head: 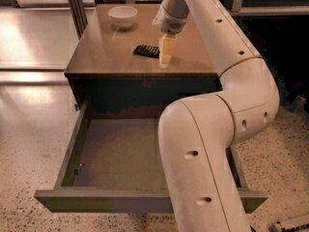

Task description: Place rxbar chocolate into top drawer

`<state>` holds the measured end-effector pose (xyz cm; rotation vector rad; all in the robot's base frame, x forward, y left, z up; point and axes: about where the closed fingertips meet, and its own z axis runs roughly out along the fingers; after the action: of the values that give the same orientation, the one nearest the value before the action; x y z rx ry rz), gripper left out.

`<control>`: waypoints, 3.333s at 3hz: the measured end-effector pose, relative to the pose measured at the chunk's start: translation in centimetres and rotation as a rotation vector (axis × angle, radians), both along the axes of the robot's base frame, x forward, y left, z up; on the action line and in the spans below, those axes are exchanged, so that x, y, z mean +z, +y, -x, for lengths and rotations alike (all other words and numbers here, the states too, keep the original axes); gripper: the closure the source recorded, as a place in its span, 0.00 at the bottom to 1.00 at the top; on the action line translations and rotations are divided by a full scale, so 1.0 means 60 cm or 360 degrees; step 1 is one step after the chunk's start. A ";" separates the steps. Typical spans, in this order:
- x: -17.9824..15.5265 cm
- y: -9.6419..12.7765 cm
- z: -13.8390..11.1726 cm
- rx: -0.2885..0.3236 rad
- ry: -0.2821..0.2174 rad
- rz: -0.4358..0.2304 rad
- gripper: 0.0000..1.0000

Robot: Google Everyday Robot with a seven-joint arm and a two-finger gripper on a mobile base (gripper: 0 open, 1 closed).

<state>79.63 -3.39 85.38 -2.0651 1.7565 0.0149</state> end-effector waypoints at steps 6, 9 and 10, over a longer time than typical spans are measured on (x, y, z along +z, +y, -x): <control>-0.053 0.053 0.017 -0.0029 0.0214 -0.0133 0.00; -0.071 0.059 0.026 -0.0064 0.0295 -0.0116 0.17; -0.071 0.059 0.026 -0.0064 0.0295 -0.0116 0.41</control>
Offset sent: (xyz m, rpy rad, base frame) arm 0.0003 0.0085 -0.0161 0.0174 0.0366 0.0067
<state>78.08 0.17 81.15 -2.0313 1.8759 0.2621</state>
